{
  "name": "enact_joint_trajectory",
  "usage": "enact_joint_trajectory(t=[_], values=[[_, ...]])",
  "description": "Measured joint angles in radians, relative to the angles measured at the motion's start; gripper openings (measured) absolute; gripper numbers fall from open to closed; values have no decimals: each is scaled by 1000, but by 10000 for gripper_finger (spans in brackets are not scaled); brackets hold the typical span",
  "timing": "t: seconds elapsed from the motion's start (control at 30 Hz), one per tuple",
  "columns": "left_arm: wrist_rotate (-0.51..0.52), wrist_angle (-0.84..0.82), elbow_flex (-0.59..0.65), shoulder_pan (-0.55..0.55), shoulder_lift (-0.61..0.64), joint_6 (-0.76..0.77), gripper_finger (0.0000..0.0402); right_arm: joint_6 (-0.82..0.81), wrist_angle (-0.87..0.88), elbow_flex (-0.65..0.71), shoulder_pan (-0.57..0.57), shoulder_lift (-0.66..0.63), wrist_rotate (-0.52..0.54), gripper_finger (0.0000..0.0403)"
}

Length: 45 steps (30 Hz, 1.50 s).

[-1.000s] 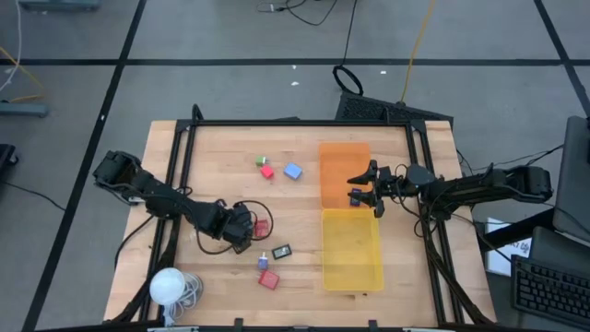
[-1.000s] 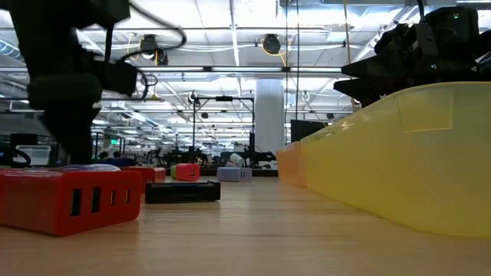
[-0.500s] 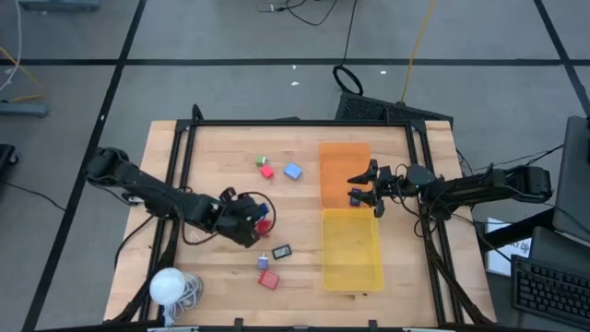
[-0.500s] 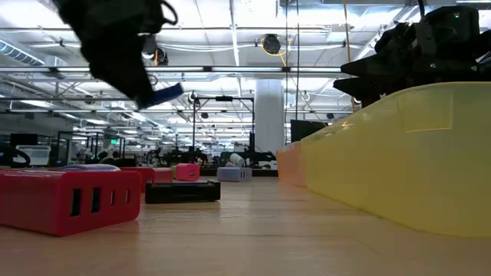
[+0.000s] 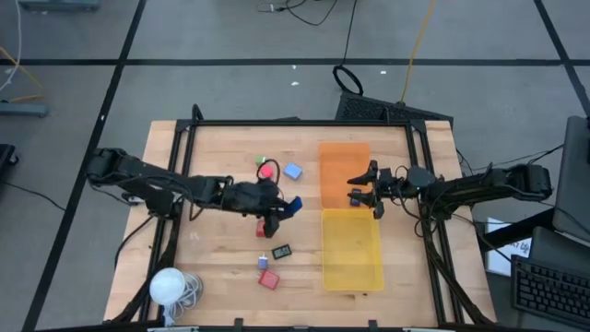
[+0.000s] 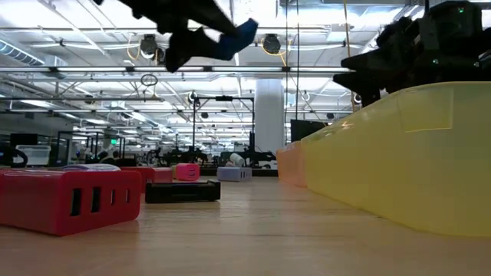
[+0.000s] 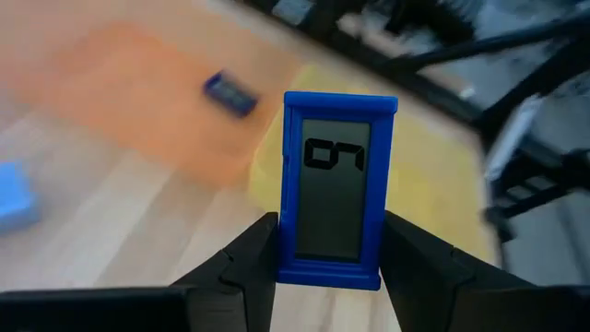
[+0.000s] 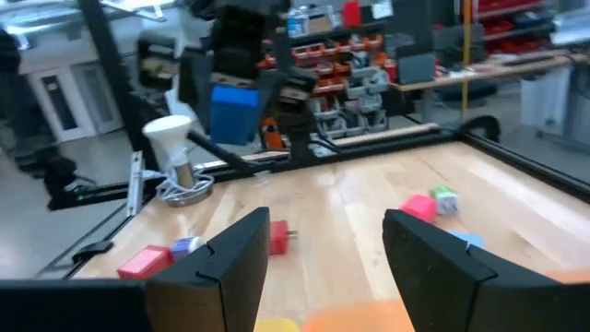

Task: Pick & Place Office items
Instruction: Put the blue timer into the orange bin

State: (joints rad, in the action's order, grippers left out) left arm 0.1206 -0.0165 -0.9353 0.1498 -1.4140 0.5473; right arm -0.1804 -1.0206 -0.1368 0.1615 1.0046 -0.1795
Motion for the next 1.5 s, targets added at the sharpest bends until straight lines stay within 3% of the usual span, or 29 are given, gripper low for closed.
enact_joint_trajectory(t=[0.33,0.53,0.7,0.83,1.17,1.5], values=[[-241,265,0,-63,-148,-15,165,287,15,-62,-196,53,123,203],[-369,422,0,-85,-225,26,165,416,16,-153,-308,163,247,246],[-425,438,0,-91,-257,79,165,563,16,-253,-365,277,309,282],[-444,437,0,-90,-267,91,165,615,17,-326,-374,372,309,287],[-470,430,0,-90,-267,109,165,653,17,-415,-373,496,253,253],[-480,407,0,-93,-266,103,165,680,37,-414,-388,491,252,154]])
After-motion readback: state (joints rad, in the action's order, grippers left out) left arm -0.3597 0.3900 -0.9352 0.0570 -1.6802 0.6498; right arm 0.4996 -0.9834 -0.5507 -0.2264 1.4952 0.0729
